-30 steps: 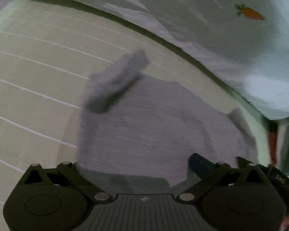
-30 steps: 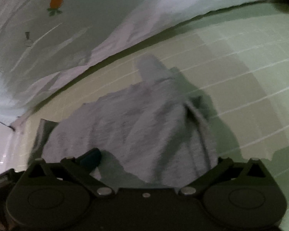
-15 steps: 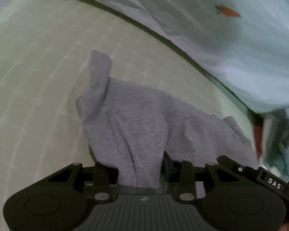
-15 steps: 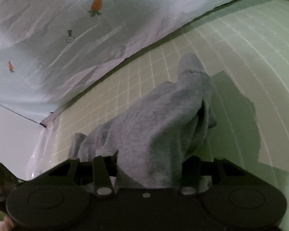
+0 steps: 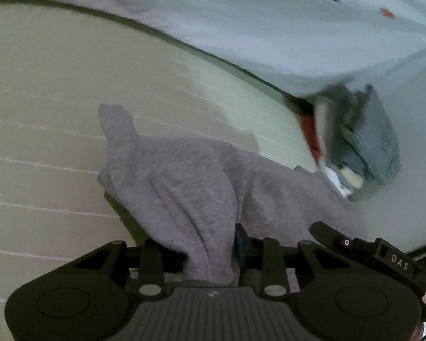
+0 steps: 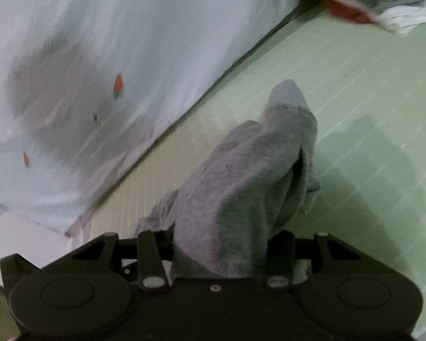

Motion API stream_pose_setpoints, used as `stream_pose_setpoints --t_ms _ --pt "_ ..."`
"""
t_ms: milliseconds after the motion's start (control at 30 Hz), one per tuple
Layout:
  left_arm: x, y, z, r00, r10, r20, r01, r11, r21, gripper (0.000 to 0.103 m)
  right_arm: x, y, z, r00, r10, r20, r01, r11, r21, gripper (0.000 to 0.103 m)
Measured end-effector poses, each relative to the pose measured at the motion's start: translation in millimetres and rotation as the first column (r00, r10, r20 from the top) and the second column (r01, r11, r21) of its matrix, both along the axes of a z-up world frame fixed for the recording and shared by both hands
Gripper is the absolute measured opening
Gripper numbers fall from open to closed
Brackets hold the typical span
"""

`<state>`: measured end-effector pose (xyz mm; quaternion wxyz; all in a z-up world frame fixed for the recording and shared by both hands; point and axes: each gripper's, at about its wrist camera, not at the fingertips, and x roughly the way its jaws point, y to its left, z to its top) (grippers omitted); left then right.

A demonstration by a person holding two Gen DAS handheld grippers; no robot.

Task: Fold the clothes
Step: 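Lift the folded hoodie with both grippers and place it on the clothes stack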

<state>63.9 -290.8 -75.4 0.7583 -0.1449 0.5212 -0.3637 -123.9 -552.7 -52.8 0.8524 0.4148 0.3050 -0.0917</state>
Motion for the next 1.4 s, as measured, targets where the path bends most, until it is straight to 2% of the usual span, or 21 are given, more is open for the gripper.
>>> stream_pose_setpoints --t_ms 100,300,433,533,700,800,833,867,900,933,1000,1067,1100,1233,1300,1367,1400 --pt "-7.5 -30.4 16.2 0.998 -0.049 0.029 0.05 0.998 -0.027 0.032 -24.1 -21.5 12.4 0.998 -0.05 0.045 0.05 0.999 -0.004 0.047" --pt "-22.8 -109.2 58.1 0.992 -0.099 0.079 0.107 0.988 -0.113 0.032 -54.0 -98.0 50.9 0.983 -0.091 0.162 0.092 0.996 0.002 0.047" --pt "-27.3 -171.9 94.1 0.99 -0.073 0.12 0.095 0.977 -0.193 0.032 -56.7 -169.8 82.5 0.965 -0.074 0.253 0.078 0.997 -0.004 0.047" --pt "-23.4 -232.5 128.6 0.984 -0.053 0.172 0.099 0.959 -0.267 0.031 -53.5 -230.4 112.1 0.946 -0.046 0.322 0.062 0.997 -0.04 0.047" --pt "-4.7 -330.9 194.9 0.954 -0.029 0.3 0.144 0.918 -0.369 0.031 -34.6 -341.0 167.9 0.897 -0.021 0.441 0.079 0.99 -0.113 0.047" --pt "9.2 -396.8 228.1 0.908 -0.005 0.418 0.184 0.903 -0.389 0.033 -14.8 -406.5 198.2 0.875 -0.027 0.483 0.141 0.969 -0.202 0.048" --pt "15.8 -419.5 232.5 0.893 0.007 0.45 0.181 0.909 -0.375 0.035 -4.6 -429.4 204.8 0.878 -0.049 0.475 0.189 0.949 -0.252 0.052" --pt "24.2 -441.5 230.3 0.885 0.018 0.466 0.159 0.928 -0.338 0.04 5.3 -445.6 206.7 0.888 -0.06 0.455 0.222 0.924 -0.312 0.06" --pt "33.0 -463.1 226.8 0.878 0.027 0.478 0.132 0.946 -0.295 0.043 21.7 -463.8 202.1 0.911 -0.09 0.402 0.258 0.886 -0.386 0.068" --pt "42.9 -484.6 215.1 0.878 0.02 0.477 0.108 0.965 -0.239 0.043 38.1 -482.0 197.2 0.929 -0.126 0.348 0.286 0.842 -0.458 0.081" --pt "63.1 -527.5 187.9 0.884 0.0 0.468 0.062 0.991 -0.116 0.043 70.9 -509.7 173.9 0.944 -0.242 0.224 0.327 0.766 -0.554 0.079" --pt "81.2 -567.5 157.4 0.894 -0.03 0.447 0.022 0.999 0.023 0.041 99.9 -533.9 139.4 0.936 -0.327 0.131 0.34 0.741 -0.579 0.07" --pt "85.0 -574.9 144.9 0.897 -0.03 0.441 0.011 0.999 0.045 0.043 105.7 -536.4 128.0 0.935 -0.33 0.131 0.342 0.741 -0.578 0.069" --pt "100.0 -587.5 110.5 0.911 -0.008 0.412 -0.021 0.998 0.066 0.048 129.0 -546.6 82.4 0.932 -0.339 0.132 0.351 0.741 -0.573 0.072" --pt "107.0 -586.3 103.9 0.918 -0.001 0.397 -0.028 0.997 0.068 0.062 137.9 -547.7 68.9 0.931 -0.341 0.133 0.352 0.736 -0.578 0.072" --pt "112.3 -583.3 103.5 0.916 -0.013 0.402 -0.021 0.997 0.08 0.071 139.7 -552.5 67.6 0.928 -0.348 0.133 0.358 0.732 -0.579 0.074" --pt "110.3 -580.9 107.0 0.909 -0.02 0.415 -0.019 0.996 0.09 0.073 140.5 -554.9 67.1 0.927 -0.352 0.132 0.36 0.73 -0.58 0.074"
